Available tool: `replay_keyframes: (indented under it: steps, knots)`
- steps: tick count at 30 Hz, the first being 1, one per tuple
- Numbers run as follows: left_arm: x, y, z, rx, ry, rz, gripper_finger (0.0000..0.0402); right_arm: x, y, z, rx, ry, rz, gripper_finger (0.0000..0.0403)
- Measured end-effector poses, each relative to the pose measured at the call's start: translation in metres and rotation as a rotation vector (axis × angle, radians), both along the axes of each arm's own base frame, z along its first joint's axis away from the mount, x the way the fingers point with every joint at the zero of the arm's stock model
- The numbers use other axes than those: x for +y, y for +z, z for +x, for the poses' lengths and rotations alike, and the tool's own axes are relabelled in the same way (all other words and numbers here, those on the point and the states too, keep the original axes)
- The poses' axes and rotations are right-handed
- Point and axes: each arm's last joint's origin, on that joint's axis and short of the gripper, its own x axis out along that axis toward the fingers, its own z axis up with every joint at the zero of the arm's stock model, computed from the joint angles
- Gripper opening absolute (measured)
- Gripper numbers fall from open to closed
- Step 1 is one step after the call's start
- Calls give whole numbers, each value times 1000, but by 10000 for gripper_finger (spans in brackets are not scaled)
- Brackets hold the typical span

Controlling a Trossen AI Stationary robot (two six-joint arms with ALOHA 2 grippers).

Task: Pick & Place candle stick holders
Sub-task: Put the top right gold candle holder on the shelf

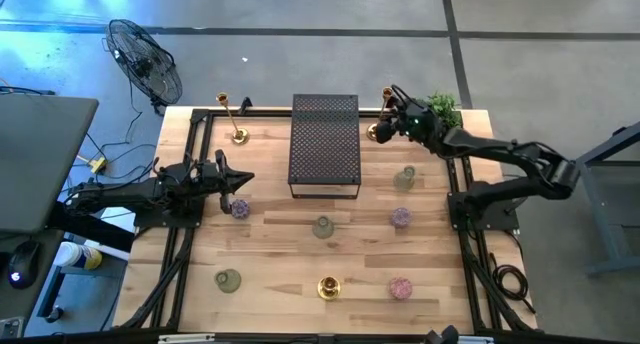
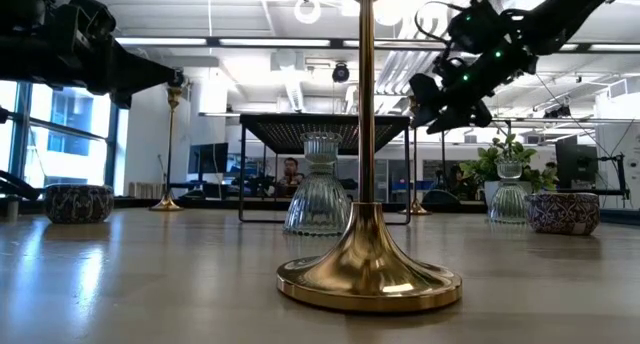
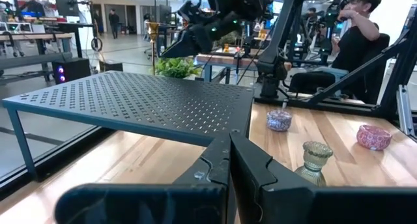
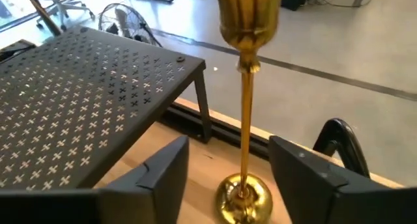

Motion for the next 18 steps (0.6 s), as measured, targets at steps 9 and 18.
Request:
replay_keyframes:
  steps: [9, 18]
  knots:
    - [0, 0, 0, 9, 1, 19, 0, -24, -7, 4, 11, -10, -48, 199]
    - [0, 0, 0, 6, 6, 26, 0, -31, -8, 9, -29, 43, -90, 69]
